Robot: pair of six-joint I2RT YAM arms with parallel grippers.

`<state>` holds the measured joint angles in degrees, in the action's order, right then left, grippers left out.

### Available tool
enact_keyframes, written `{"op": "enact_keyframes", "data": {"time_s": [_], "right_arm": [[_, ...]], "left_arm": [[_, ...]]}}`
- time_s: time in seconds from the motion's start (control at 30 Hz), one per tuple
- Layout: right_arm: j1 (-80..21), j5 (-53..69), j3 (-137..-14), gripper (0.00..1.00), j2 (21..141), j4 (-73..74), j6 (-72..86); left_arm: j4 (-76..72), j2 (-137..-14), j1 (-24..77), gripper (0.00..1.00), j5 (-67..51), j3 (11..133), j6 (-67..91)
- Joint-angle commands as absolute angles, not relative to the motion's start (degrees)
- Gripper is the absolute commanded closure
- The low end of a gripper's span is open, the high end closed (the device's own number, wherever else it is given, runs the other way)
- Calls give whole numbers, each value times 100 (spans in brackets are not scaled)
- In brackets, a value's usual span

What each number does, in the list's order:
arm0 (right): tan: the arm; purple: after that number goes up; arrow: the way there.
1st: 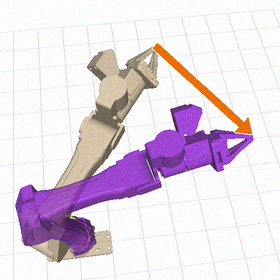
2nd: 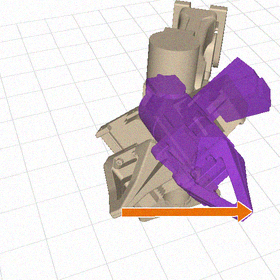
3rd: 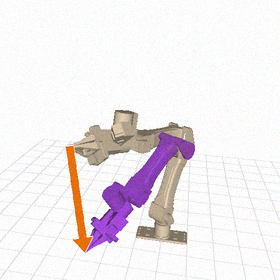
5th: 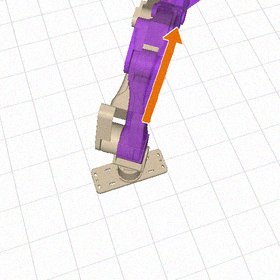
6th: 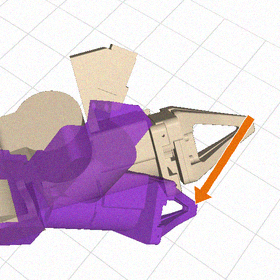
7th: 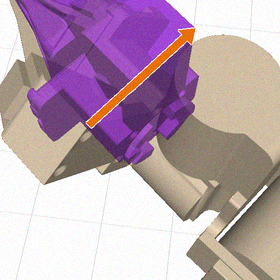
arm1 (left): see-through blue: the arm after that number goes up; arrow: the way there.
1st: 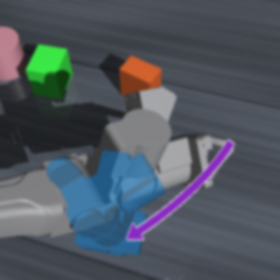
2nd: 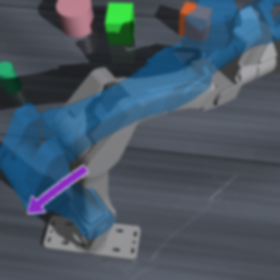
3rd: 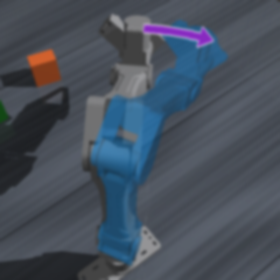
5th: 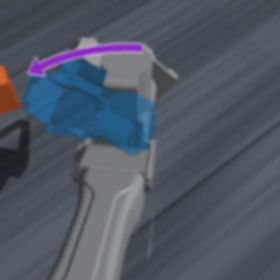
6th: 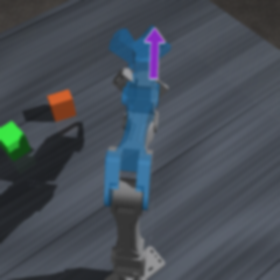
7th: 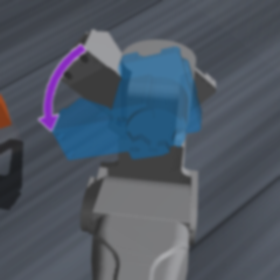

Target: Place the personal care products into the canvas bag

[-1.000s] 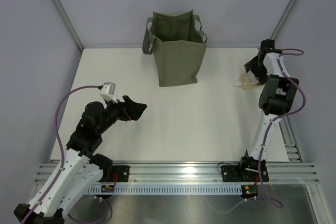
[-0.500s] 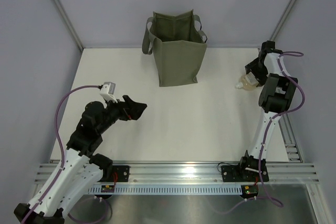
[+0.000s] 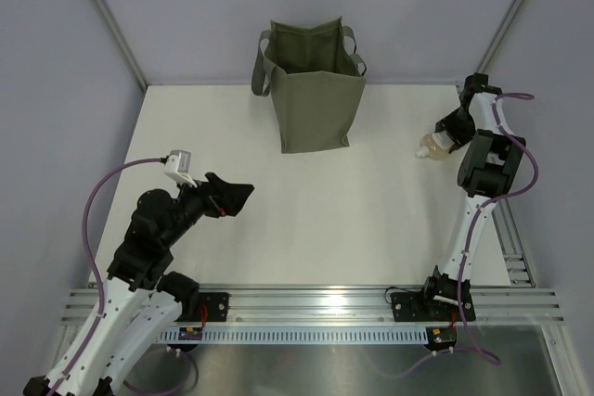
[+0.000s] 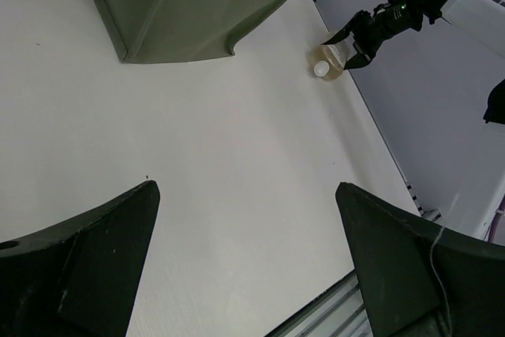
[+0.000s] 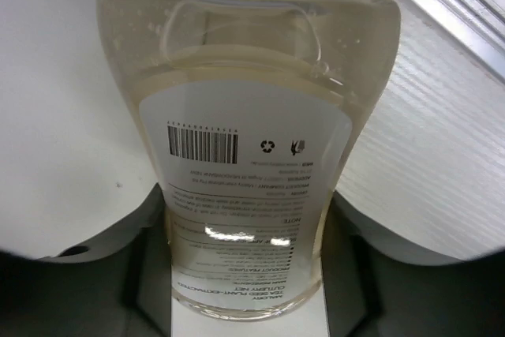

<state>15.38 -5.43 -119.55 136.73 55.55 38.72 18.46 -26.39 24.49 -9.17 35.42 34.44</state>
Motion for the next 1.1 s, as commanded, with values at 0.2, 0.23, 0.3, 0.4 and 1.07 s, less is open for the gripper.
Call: {"op": "enact_keyframes", "data": {"time_s": [0.2,0.23,0.3,0.4,1.07], "right_arm": [[1766,1936,-11280,100,13160,5031,2207],[1897,2229,-11059,100,13009,4819,2206],[2012,3054,-10489,100,12563,4196,2162],[2004,3207,-10521,100,12184,4359,1680],[37,3746,-12231,100,9807,4490,519]], "left_arm": [[1925,-2601,2426,1,-800,3805,3402],[1942,-2602,2426,1,-800,3823,3367],[1995,-2602,2426,1,-800,3850,3357],[2030,-2575,2426,1,-817,3876,3340],[2048,-2180,2426,1,-949,3735,3270]]}}
